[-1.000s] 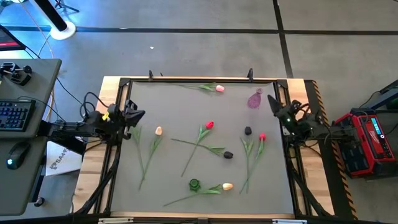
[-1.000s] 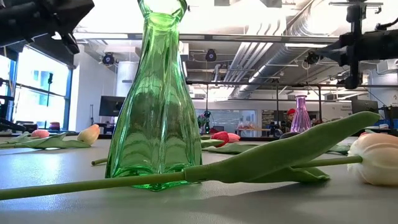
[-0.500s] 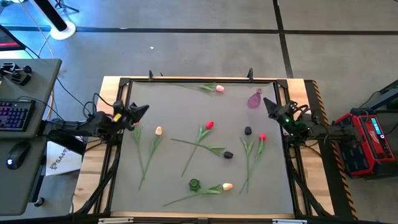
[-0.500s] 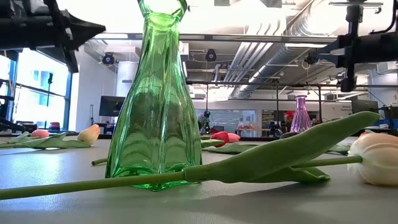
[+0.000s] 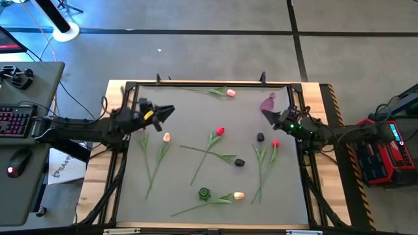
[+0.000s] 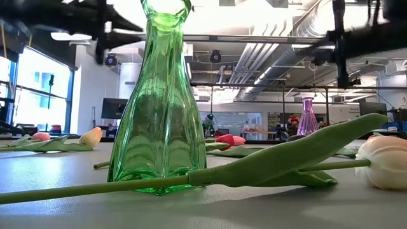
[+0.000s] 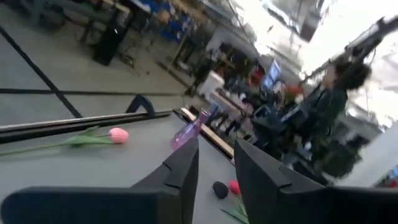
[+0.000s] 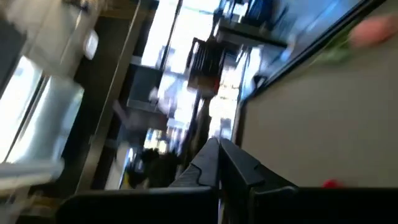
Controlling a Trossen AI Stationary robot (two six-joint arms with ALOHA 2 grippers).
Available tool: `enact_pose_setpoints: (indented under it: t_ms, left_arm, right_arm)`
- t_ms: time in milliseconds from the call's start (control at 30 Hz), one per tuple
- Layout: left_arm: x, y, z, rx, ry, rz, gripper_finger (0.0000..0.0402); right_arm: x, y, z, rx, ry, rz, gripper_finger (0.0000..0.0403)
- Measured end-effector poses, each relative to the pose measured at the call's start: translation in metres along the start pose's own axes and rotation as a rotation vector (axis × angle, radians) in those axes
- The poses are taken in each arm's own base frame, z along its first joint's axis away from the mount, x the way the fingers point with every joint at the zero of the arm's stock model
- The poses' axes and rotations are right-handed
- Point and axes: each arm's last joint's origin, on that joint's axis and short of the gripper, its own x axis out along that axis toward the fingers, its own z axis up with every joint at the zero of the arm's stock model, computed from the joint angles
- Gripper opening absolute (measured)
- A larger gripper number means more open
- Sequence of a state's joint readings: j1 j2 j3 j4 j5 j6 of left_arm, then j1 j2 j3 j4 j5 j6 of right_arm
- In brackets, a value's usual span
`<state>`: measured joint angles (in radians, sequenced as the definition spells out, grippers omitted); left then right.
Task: Sort flowers into vase by color
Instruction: Put the right black flower into the violet vase
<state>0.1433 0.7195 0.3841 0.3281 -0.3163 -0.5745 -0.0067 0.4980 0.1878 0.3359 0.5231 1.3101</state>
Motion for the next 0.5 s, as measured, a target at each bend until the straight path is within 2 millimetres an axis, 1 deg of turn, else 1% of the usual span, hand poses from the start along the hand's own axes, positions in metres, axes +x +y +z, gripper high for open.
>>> enact_pose_setpoints:
  t_ms: [100,200,300,400,500]
  left_arm:
    - [0.019,-0.003,0.015,0.031,0.121,0.056,0.0108]
    - [0.035,0.000,0.027,0.041,0.213,0.126,0.0113]
    - [0.048,0.004,0.034,0.022,0.295,0.114,0.0113]
    - [0.057,0.006,0.033,-0.015,0.379,0.044,0.0113]
    - [0.063,0.008,0.027,-0.034,0.426,0.036,0.0113]
  right_arm:
    - [0.011,0.019,-0.004,-0.015,0.104,-0.037,0.0001]
    - [0.019,0.023,-0.011,-0.016,0.233,-0.218,0.0001]
    - [0.019,0.017,-0.018,-0.004,0.412,-0.468,0.0001]
    - [0.014,0.007,-0.026,-0.004,0.555,-0.712,0.0001]
    - [0.010,-0.002,-0.037,-0.008,0.604,-0.841,0.0001]
